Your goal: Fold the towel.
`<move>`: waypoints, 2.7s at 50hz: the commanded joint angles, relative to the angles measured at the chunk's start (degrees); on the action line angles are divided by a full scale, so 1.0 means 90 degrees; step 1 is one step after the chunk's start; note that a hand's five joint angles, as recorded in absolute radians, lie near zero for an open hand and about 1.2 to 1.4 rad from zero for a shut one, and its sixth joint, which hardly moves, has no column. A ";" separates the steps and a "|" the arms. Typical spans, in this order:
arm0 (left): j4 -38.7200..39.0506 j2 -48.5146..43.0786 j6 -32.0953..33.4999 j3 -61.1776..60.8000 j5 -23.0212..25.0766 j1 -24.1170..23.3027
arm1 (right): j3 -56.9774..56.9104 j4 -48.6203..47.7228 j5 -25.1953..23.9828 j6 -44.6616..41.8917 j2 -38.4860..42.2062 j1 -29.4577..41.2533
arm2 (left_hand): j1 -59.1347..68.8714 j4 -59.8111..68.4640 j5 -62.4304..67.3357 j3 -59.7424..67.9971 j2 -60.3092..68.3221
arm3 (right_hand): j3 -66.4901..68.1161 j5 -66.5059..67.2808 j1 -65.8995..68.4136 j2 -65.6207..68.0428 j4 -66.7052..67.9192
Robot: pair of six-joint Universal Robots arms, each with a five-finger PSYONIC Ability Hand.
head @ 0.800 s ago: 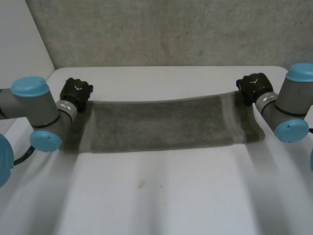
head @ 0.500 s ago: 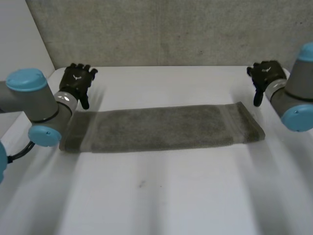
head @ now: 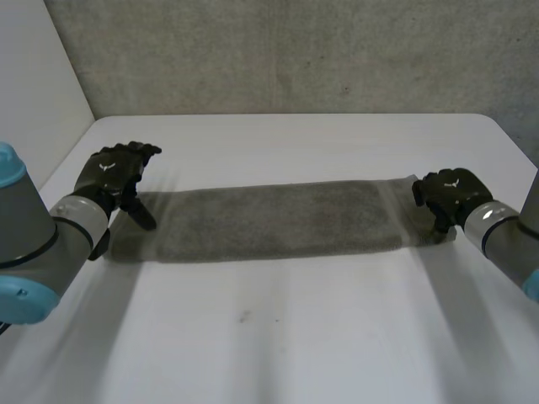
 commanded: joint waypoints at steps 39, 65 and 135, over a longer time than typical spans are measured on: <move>0.0576 0.0002 0.0008 -0.0448 -0.0009 0.0068 | -0.0265 0.0275 0.0229 -0.1865 -0.0275 -0.2287 | 0.0007 0.0051 -0.0184 0.0050 0.0059 | 0.5232 0.5202 0.5231 0.5265 0.5252; 0.0713 0.0071 0.0008 -0.0546 -0.0019 0.0058 | -0.2190 -0.0281 0.0248 -0.0984 0.1902 0.3946 | 0.0007 0.0051 -0.0184 0.0050 0.0059 | 0.5232 0.5202 0.5231 0.5265 0.5252; 0.0888 -0.0554 0.0105 -0.0165 0.0821 -0.1573 | 0.1705 -0.0680 0.0504 0.1526 -0.0862 0.0773 | 0.0760 0.0803 0.0569 0.0803 0.0812 | -0.1134 -0.1165 -0.1136 -0.1101 -0.1114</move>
